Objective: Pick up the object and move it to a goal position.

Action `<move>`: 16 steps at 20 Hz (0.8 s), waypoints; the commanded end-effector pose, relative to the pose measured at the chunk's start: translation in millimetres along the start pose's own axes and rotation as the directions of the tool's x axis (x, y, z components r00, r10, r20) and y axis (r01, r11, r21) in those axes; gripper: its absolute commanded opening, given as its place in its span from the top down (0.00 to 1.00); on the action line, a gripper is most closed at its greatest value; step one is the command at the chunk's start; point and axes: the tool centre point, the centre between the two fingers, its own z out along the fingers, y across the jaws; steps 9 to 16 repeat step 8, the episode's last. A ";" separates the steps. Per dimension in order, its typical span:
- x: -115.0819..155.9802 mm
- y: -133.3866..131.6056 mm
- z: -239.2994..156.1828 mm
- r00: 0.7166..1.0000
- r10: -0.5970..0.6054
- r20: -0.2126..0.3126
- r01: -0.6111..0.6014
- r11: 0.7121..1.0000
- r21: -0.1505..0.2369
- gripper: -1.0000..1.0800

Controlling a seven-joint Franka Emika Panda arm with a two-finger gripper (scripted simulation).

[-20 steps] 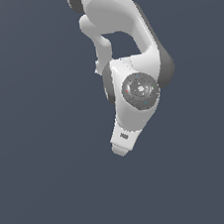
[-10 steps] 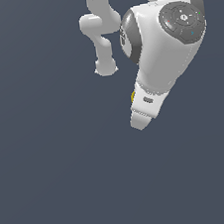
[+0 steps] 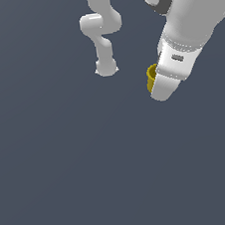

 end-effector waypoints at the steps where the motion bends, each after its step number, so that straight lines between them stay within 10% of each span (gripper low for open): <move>1: 3.1 -10.1 -12.1 1.000 0.001 -0.001 -0.001 1.000 0.000 1.00; 16: 6.8 -16.8 -21.7 1.000 0.003 -0.002 -0.003 1.000 0.000 1.00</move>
